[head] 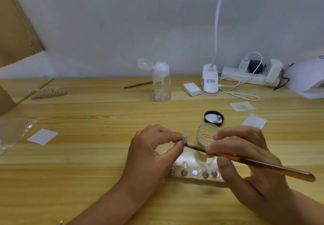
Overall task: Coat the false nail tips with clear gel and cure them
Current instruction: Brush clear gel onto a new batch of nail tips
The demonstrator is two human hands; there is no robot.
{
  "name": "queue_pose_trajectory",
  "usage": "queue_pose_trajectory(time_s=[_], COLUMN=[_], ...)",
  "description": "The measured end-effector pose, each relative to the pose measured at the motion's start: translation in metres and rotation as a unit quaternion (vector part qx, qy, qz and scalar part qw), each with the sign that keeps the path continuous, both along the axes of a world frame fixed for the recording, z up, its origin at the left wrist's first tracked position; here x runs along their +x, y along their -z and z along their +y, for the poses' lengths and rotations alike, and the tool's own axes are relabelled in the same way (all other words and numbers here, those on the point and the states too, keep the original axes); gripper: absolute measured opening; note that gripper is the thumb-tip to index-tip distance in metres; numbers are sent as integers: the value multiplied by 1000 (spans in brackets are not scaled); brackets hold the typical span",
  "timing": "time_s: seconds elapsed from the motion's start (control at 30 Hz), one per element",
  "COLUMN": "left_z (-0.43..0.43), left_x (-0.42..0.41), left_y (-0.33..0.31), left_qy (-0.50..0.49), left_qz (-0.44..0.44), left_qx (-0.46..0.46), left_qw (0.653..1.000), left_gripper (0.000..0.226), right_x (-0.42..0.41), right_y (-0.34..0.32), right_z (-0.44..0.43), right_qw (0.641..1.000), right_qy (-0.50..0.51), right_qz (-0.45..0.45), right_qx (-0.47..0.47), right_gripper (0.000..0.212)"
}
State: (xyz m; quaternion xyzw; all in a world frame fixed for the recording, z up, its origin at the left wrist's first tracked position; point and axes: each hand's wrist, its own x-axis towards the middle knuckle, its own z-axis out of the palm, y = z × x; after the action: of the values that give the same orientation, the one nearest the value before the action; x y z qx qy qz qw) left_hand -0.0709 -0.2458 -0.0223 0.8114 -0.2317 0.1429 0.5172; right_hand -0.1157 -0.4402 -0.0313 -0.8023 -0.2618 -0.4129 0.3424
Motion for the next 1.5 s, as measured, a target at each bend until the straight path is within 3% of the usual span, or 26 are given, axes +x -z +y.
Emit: queue_pose_trajectory(time_s=[0.57, 1.13, 1.5], left_z=[0, 0, 0], left_x=[3, 3, 1], left_y=[3, 3, 3], left_qy=[-4, -1, 12], left_qz=[24, 35, 40], left_qx=[-18, -31, -38], left_qw=[1000, 999, 998], left_gripper=[20, 23, 16], right_x=[-1, 1, 0], right_y=[0, 1, 1], right_z=[-2, 0, 1], right_qw=[999, 1000, 999], right_qy=[6, 2, 1], right_qz=[2, 13, 23], right_qx=[38, 11, 40], right_gripper=[23, 24, 21])
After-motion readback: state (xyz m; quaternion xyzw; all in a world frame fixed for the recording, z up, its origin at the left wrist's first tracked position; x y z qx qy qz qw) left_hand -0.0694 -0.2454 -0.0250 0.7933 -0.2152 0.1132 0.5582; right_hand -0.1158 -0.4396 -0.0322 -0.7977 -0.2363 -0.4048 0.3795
